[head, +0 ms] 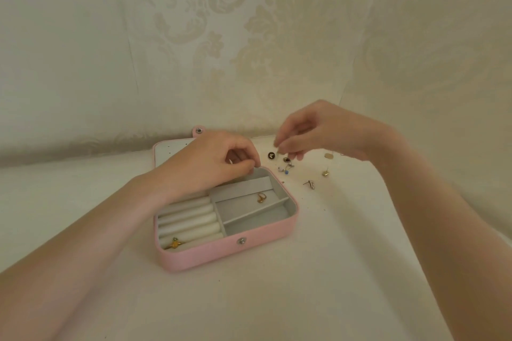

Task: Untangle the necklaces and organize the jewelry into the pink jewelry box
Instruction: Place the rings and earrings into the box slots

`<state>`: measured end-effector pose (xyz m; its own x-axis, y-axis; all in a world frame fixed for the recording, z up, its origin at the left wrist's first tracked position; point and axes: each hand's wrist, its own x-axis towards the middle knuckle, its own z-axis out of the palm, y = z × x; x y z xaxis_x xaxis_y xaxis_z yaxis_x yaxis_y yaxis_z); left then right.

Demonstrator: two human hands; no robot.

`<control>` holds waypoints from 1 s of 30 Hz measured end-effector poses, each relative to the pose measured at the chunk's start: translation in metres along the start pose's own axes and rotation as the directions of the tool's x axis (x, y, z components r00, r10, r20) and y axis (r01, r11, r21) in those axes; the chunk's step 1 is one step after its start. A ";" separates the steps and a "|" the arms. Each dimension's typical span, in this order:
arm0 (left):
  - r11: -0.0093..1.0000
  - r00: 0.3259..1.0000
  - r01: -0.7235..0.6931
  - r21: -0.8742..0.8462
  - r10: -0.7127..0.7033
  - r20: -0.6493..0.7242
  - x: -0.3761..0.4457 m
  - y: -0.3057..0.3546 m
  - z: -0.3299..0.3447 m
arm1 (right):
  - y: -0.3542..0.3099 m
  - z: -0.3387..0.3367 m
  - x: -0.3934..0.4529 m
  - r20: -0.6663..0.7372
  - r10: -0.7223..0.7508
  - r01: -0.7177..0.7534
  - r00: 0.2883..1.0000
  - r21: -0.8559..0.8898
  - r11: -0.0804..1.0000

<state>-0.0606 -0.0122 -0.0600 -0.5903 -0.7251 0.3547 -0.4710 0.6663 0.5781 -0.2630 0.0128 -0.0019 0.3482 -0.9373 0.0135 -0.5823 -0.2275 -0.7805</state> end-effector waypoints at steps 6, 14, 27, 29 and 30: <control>1.000 1.000 0.010 0.018 -0.010 0.005 0.001 -0.004 0.000 | -0.013 0.022 0.010 0.228 0.119 -0.056 0.966 -0.264 0.963; 0.999 1.000 0.001 0.045 -0.001 -0.004 0.002 -0.006 -0.004 | 0.025 0.018 0.035 -0.304 0.025 -0.174 0.952 -0.476 0.862; 0.982 0.986 0.105 -0.156 -0.123 -0.113 -0.019 -0.008 -0.040 | 0.008 0.025 0.046 -0.320 0.034 -0.105 0.947 -0.207 0.973; 0.970 0.982 0.136 -0.203 -0.158 -0.099 -0.035 -0.015 -0.054 | -0.021 0.031 0.035 -0.128 0.064 -0.056 0.990 0.062 0.997; 0.964 0.981 0.155 -0.216 -0.177 -0.084 -0.044 -0.019 -0.060 | -0.034 0.037 0.031 -0.011 0.057 -0.055 0.998 0.149 0.987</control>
<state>0.0132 -0.0038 -0.0426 -0.4404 -0.8435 0.3073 -0.4043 0.4920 0.7710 -0.2050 0.0008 0.0018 0.3057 -0.9518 -0.0242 -0.4845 -0.1336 -0.8645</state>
